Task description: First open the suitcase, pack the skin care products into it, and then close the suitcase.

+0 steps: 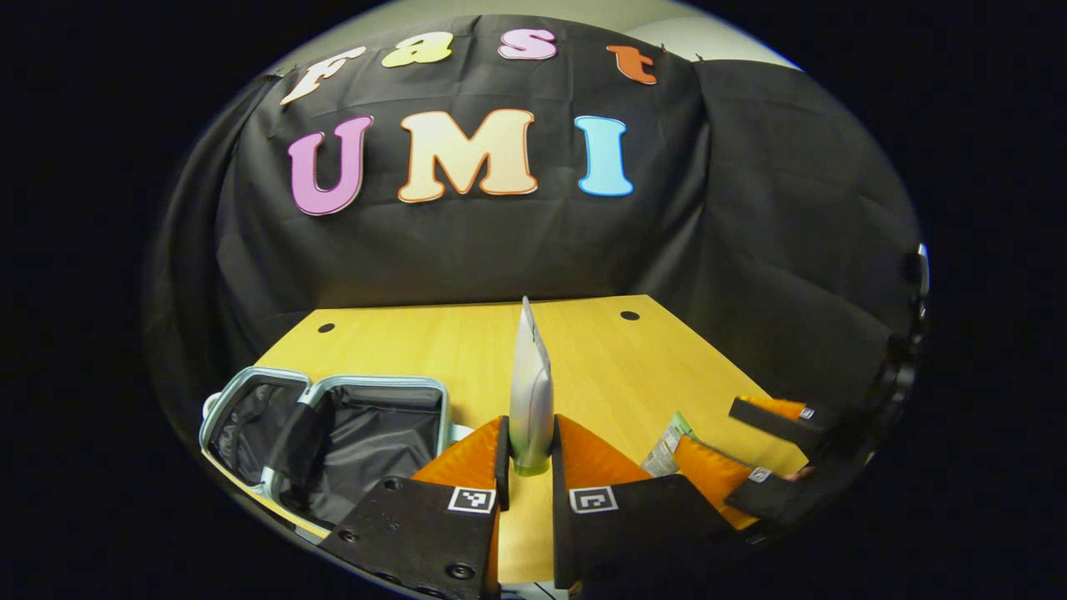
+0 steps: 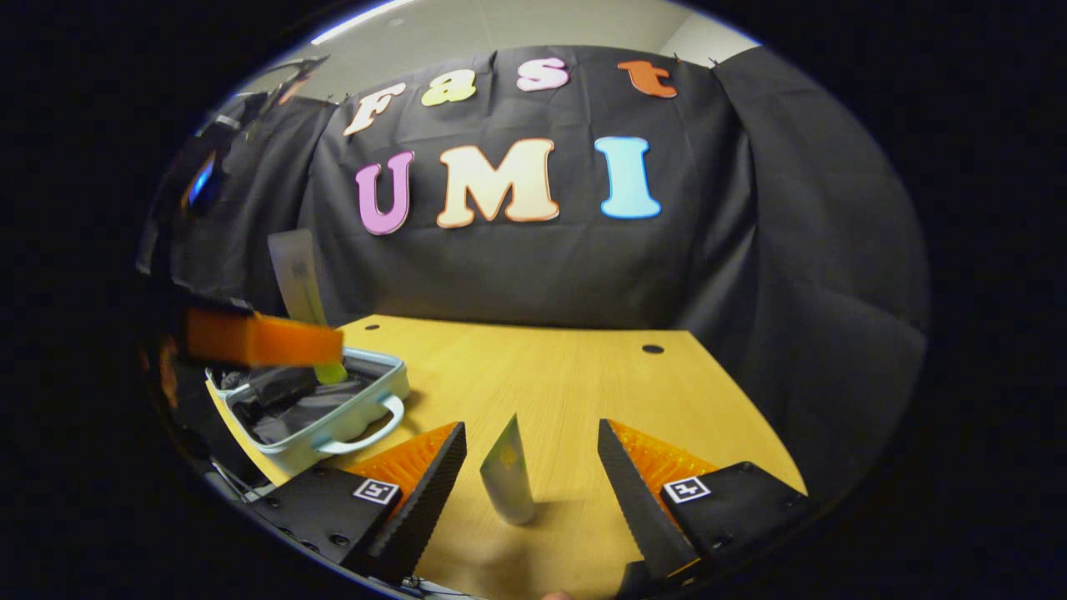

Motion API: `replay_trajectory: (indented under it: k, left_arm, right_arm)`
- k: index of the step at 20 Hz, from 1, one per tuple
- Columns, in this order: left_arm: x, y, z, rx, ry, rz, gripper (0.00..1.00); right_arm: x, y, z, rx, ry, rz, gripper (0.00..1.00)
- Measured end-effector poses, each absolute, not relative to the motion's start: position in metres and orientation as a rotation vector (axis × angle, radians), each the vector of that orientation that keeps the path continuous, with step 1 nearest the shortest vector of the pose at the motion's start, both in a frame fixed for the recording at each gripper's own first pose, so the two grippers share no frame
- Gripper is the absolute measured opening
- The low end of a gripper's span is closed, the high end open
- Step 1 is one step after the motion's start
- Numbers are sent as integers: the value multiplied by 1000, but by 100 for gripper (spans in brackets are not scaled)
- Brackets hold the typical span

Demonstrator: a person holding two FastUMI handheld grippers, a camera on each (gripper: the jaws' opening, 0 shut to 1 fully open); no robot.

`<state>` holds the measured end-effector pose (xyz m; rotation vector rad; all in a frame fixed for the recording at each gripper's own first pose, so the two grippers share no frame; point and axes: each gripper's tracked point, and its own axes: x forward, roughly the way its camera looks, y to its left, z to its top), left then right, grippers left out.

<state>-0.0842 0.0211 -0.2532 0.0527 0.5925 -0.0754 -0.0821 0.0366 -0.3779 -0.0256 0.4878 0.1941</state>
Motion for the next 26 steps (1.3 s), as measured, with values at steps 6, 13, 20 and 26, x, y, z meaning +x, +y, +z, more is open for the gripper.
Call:
replay_trajectory:
  k: [6, 13, 20, 26]
  left_arm:
    - [-102, 59, -232, 91, 591, 6, 18]
    - [-110, 78, -220, 80, 598, 55, 18]
    - [-128, 124, -242, 85, 698, 126, 18]
    - [-134, 187, -281, 81, 812, 145, 18]
  right_arm:
    - [-83, 41, -438, -98, 569, 198, 99]
    - [-87, 46, -471, -121, 642, 211, 75]
    - [-94, 83, -456, -80, 747, 352, 32]
    - [-88, 136, -403, -35, 723, 386, 31]
